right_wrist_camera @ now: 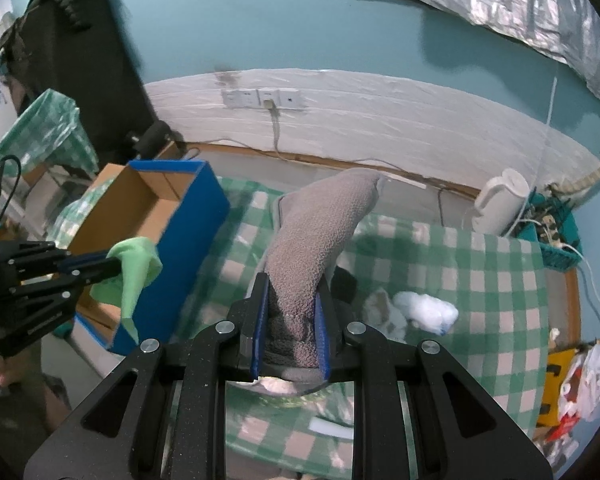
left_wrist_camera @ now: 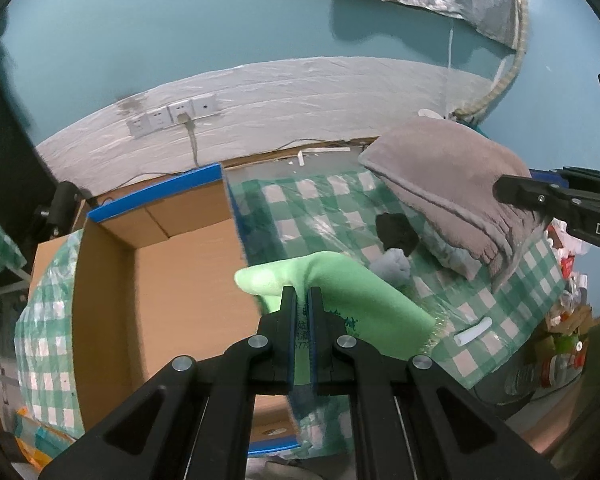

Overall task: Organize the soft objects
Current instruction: 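Lift the green cloth and grey towel and carry both toward the cardboard box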

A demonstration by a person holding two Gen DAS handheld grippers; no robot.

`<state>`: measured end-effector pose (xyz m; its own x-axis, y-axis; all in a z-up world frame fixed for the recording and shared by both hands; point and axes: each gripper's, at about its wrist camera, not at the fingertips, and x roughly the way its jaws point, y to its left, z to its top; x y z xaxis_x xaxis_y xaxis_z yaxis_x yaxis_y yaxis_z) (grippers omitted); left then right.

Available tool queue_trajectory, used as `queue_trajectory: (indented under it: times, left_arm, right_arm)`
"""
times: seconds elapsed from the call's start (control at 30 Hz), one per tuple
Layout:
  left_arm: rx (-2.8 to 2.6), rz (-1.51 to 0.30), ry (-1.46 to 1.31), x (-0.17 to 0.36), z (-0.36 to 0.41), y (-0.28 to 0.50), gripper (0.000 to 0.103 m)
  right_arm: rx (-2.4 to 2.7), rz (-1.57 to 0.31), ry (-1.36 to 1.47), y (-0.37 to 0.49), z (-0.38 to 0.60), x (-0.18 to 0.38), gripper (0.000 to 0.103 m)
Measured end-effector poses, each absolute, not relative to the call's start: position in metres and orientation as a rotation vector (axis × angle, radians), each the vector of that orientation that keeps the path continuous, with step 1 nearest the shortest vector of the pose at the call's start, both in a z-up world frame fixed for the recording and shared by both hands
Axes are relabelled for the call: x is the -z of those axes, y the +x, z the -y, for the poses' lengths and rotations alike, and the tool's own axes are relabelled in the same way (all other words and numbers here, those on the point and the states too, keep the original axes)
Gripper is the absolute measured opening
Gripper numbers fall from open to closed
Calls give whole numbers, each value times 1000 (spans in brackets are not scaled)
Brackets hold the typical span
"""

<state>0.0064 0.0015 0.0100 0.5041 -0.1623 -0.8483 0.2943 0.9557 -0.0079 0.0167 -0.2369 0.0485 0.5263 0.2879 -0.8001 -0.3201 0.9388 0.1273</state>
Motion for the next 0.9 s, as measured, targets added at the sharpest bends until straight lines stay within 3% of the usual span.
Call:
queue_trajectory:
  times: [0.9]
  left_arm:
    - [116, -984, 13, -15, -109, 6, 5]
  right_arm:
    - [-597, -946, -128, 29, 96, -55, 20]
